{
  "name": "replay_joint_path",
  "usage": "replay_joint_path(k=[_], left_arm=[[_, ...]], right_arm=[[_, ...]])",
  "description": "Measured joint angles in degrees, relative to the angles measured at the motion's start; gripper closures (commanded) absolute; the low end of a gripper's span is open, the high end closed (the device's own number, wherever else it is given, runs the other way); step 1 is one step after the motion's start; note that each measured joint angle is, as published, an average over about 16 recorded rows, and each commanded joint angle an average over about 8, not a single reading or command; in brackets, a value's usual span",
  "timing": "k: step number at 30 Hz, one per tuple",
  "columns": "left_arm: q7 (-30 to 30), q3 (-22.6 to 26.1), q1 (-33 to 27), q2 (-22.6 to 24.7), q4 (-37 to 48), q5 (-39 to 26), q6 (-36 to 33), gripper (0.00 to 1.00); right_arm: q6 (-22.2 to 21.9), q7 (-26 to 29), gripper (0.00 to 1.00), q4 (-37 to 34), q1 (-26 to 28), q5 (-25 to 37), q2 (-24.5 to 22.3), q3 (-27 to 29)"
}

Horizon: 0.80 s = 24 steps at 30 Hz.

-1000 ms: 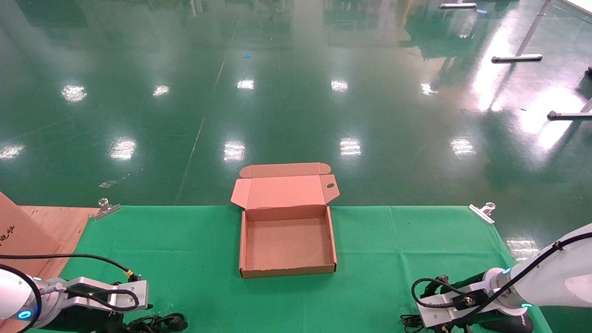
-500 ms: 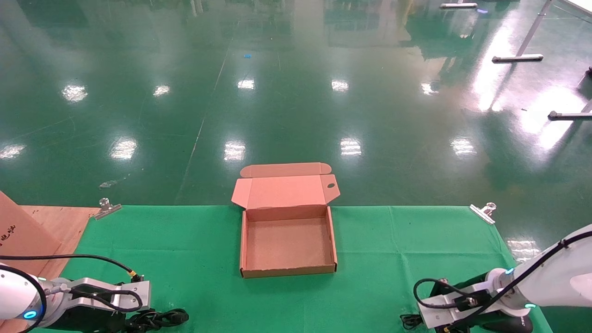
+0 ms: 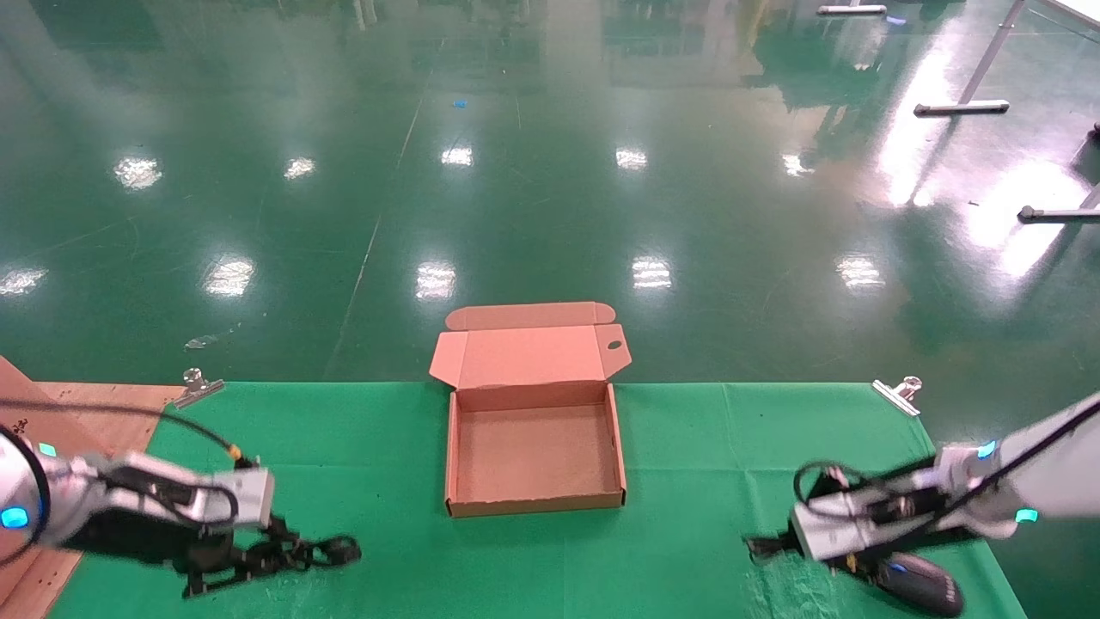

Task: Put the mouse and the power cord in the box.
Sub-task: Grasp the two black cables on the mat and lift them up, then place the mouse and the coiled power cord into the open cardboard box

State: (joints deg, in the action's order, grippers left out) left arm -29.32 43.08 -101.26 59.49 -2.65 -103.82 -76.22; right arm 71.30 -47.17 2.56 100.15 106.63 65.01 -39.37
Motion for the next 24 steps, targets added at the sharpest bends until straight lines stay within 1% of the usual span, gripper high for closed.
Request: replay_joint_path(k=[6, 11, 16, 24], left_arm=[[0.3, -0.1, -5.8, 1.5, -1.6, 0.0, -1.6, 1.0], [0.0, -0.4, -9.7, 4.3, -2.8, 0.4, 0.4, 1.0], [-1.1, -1.0, -11.5, 8.1, -3.2, 1.0, 5.9, 1.0], [-3.8, -2.1, -10.5, 13.1, -2.3, 2.3, 15.3, 1.0]], right_arm=[[4.1, 0.9, 1.0, 2.1, 6.2, -2.1, 0.2, 1.5], [5.2, 3.1, 1.0, 3.5, 11.0, -3.7, 2.6, 2.6], [3.3, 5.7, 1.0, 4.2, 13.9, -4.4, 6.7, 3.0], [-1.2, 9.0, 1.0, 5.3, 14.8, -4.5, 11.8, 2.5]])
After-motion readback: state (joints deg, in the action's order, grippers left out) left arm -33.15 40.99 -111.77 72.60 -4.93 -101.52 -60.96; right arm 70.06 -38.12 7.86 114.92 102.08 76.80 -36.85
